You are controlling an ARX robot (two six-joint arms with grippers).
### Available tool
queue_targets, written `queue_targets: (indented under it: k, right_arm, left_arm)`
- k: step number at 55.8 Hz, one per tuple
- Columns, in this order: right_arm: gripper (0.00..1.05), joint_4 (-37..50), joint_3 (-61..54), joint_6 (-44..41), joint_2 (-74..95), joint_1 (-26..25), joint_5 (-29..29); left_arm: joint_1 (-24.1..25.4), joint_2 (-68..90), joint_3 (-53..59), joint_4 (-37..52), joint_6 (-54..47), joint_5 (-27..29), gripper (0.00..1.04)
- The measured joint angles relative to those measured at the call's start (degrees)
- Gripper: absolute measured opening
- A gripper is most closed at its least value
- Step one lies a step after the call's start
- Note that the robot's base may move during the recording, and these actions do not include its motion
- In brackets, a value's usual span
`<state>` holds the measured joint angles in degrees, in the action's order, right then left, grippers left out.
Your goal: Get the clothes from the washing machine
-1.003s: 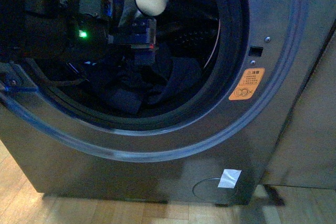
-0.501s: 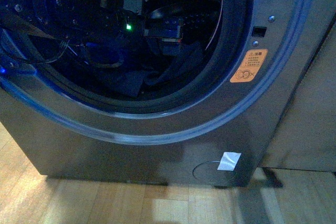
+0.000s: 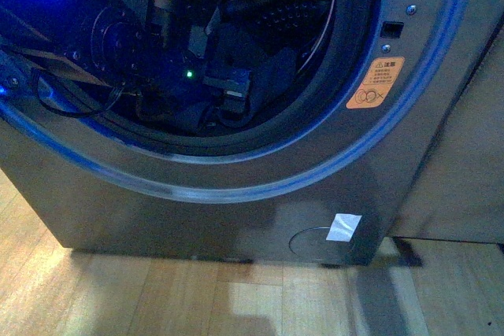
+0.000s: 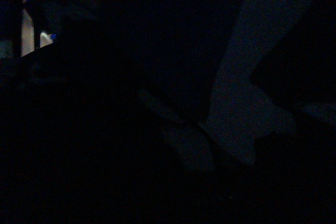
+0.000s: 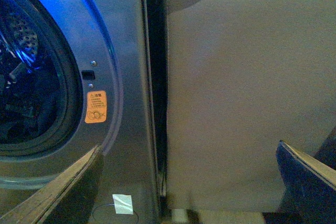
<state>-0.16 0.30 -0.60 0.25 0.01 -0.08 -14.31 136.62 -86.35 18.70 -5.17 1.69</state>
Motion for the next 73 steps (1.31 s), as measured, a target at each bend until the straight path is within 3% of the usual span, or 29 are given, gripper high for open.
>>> queue_targets:
  k: [7, 23, 41, 59, 73]
  right_arm:
    - [0.97, 0.0, 0.0, 0.0, 0.0, 0.0, 0.0]
    - [0.97, 0.0, 0.0, 0.0, 0.0, 0.0, 0.0]
    - [0.97, 0.0, 0.0, 0.0, 0.0, 0.0, 0.0]
    - [0.97, 0.0, 0.0, 0.0, 0.0, 0.0, 0.0]
    - [0.97, 0.0, 0.0, 0.0, 0.0, 0.0, 0.0]
  left_arm:
    - [0.9, 0.8, -0.8, -1.1, -1.1, 3.0, 0.98]
    - [1.2, 0.9, -1.3, -2.7, -3.8, 4.2, 0.97]
    - [2.2, 0.1, 1.2, -1.0, -5.7, 3.5, 0.49]
    - [2.3, -4.9, 9.1, 2.5, -3.0, -1.9, 0.04]
    - [0.8, -12.6, 17.8, 6.3, -0.2, -6.4, 0.04]
